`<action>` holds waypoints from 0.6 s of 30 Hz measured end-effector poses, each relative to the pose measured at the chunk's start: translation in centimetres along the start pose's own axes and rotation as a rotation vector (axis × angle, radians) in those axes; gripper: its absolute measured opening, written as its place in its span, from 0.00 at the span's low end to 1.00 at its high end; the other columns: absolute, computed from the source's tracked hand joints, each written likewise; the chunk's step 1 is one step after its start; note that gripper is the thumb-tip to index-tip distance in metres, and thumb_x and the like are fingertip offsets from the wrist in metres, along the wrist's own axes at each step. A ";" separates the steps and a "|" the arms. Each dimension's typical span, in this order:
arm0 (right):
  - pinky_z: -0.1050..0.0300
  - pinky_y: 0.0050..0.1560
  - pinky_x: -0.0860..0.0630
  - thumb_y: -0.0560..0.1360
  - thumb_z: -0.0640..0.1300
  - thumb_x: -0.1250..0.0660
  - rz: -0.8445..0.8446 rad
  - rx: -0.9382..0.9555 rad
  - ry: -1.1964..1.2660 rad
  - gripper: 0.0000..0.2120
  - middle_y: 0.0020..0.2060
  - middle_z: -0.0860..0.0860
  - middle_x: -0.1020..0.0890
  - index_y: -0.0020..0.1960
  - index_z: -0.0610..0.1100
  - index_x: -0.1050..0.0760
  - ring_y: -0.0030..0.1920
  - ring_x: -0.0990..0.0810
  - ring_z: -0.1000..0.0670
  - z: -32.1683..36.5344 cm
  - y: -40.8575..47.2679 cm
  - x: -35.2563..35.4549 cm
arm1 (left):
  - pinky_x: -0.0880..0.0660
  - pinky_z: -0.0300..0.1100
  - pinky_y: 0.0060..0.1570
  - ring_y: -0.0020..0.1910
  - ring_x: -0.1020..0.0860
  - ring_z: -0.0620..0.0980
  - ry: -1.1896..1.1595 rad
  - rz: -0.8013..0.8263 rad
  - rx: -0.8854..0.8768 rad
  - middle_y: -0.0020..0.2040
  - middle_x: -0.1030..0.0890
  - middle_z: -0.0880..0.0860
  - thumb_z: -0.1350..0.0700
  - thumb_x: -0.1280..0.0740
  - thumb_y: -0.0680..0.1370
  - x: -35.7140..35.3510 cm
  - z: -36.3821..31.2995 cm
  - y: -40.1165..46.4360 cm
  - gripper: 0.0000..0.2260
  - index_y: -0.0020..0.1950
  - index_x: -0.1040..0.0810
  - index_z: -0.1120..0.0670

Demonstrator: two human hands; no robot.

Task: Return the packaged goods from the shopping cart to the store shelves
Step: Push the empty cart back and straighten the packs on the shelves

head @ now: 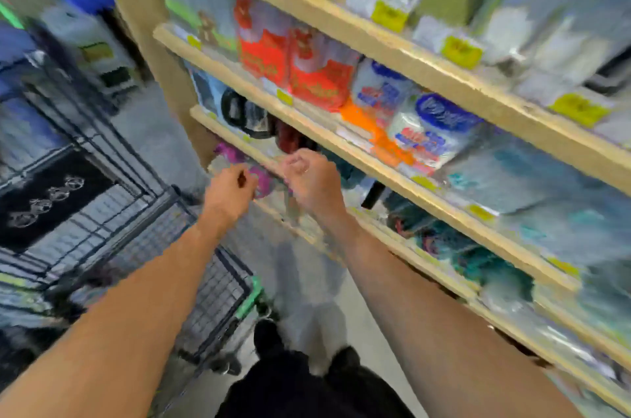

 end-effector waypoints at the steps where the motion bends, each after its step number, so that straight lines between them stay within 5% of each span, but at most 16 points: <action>1: 0.52 0.44 0.21 0.74 0.49 0.35 -0.105 -0.018 0.036 0.13 0.37 0.48 0.15 0.43 0.41 0.17 0.40 0.16 0.46 -1.3 -0.4 4.3 | 0.28 0.46 0.41 0.40 0.21 0.56 -0.042 0.001 -0.075 0.37 0.19 0.55 0.51 0.35 0.80 -1.7 -4.0 -0.2 0.12 0.39 0.25 0.54; 4: 0.47 0.42 0.20 0.73 0.47 0.37 -0.325 -0.099 0.064 0.11 0.34 0.48 0.16 0.36 0.47 0.20 0.39 0.16 0.44 -5.6 -2.4 14.6 | 0.26 0.49 0.42 0.40 0.19 0.58 -0.112 0.040 -0.272 0.36 0.19 0.54 0.50 0.35 0.80 -6.2 -13.2 -0.7 0.12 0.38 0.25 0.52; 9: 0.49 0.46 0.20 0.71 0.54 0.37 -0.497 -0.345 0.108 0.15 0.39 0.44 0.14 0.42 0.45 0.18 0.43 0.16 0.43 -13.6 -8.3 25.3 | 0.22 0.50 0.43 0.39 0.18 0.56 -0.145 0.178 -0.472 0.35 0.17 0.55 0.51 0.35 0.77 -14.6 -26.1 -5.8 0.11 0.35 0.25 0.51; 12: 0.54 0.46 0.24 0.75 0.44 0.34 -0.530 -0.425 0.124 0.07 0.40 0.47 0.14 0.41 0.46 0.18 0.43 0.19 0.47 -16.3 -11.0 28.5 | 0.24 0.48 0.39 0.37 0.22 0.52 -0.235 0.215 -0.527 0.34 0.21 0.52 0.51 0.39 0.71 -18.4 -30.4 -8.0 0.06 0.35 0.27 0.49; 15: 0.59 0.45 0.29 0.76 0.42 0.33 -0.609 -0.483 0.176 0.04 0.41 0.50 0.17 0.47 0.45 0.19 0.44 0.20 0.49 -18.9 -13.7 31.5 | 0.26 0.45 0.43 0.40 0.23 0.51 -0.244 0.251 -0.470 0.36 0.22 0.48 0.52 0.29 0.73 -22.1 -32.3 -9.8 0.07 0.46 0.24 0.54; 18: 0.57 0.48 0.28 0.78 0.46 0.32 -0.661 -0.532 0.221 0.07 0.45 0.50 0.18 0.54 0.44 0.21 0.50 0.19 0.46 -21.0 -15.3 33.4 | 0.25 0.48 0.53 0.52 0.20 0.56 -0.185 0.115 -0.442 0.51 0.19 0.57 0.51 0.27 0.74 -22.8 -33.3 -11.1 0.19 0.59 0.26 0.59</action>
Point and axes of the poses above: each hand's wrist, its own y-axis towards the middle knuckle, its own x-axis out of the back of the hand, z = x × y, the point moved 9 cm from there along y, towards the middle knuckle
